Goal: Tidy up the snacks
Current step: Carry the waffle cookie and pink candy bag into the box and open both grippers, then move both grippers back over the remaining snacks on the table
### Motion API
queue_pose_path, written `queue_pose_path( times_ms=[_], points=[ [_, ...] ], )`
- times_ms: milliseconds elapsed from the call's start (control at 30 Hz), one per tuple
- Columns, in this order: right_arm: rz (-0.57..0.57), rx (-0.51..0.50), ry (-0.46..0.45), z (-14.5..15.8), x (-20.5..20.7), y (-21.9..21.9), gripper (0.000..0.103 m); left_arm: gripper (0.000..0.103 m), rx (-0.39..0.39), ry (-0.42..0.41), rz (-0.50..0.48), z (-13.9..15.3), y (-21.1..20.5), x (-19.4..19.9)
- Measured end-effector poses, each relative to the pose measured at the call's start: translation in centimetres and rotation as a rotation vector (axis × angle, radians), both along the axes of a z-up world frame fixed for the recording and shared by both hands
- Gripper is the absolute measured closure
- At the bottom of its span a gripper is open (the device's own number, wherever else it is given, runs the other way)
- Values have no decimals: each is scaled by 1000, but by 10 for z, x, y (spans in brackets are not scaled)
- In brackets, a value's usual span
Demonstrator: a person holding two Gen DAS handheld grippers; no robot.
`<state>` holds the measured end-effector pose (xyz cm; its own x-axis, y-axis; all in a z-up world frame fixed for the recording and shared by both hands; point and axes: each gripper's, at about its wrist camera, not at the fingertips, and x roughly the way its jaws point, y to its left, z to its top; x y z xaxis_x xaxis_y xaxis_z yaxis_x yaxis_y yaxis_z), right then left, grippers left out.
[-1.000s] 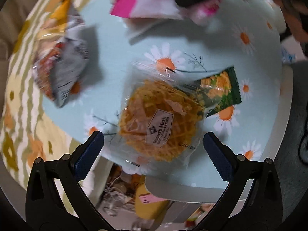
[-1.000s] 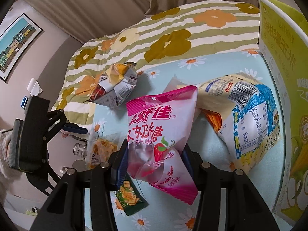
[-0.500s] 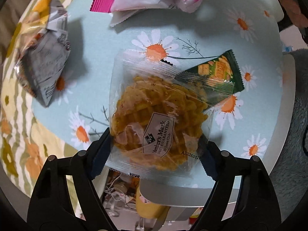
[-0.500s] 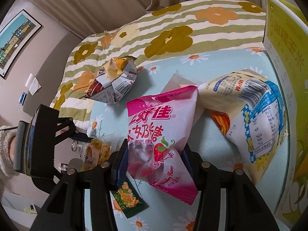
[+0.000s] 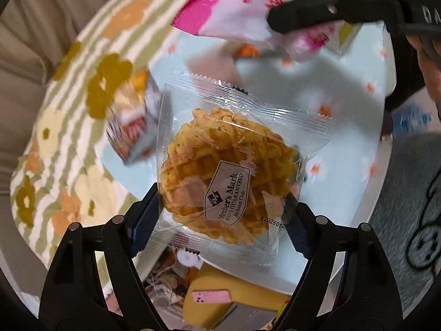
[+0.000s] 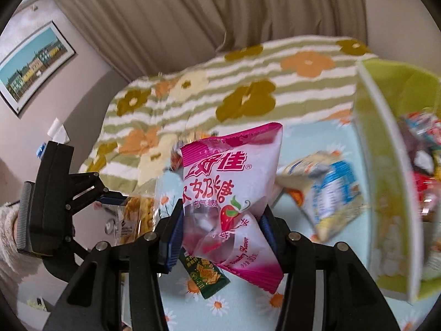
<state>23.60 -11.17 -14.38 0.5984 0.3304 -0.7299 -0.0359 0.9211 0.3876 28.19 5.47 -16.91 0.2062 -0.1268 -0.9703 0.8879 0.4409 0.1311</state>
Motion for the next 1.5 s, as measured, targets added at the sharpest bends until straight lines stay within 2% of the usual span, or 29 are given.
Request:
queue_pose_path(
  times_ms=[133,233,433,600,800,900,967,1067,1100,1233,1500],
  points=[
    [-43,8,-56,33,-18,-28,57,24,-72,-62,1,35,-37,-9],
    [-86,6,-90,51,-30,-57,57,24,-146,-79,-3,65,-71,-15],
    [-158,-32,-145,78,-43,-129,57,24,-224,-92,22,92,-155,-15],
    [-169,-33,-141,77,-47,-191,57,24,-270,-48,107,92,-229,-2],
    [-176,-37,-123,70,-48,-257,57,24,-337,17,254,81,-298,21],
    [-165,-28,-102,64,-45,-282,57,23,-342,37,317,72,-328,30],
    [-161,-24,-90,59,-45,-293,57,21,-343,53,343,64,-336,32],
    [-161,11,-59,49,-41,-306,57,3,-323,81,399,51,-343,36],
    [-160,18,-53,47,-41,-309,57,1,-336,86,408,50,-342,35],
    [-159,21,-33,38,-42,-314,57,1,-341,64,441,49,-334,29],
    [-120,-17,9,31,-29,-304,56,1,-425,-12,540,73,-304,10]
  ],
)
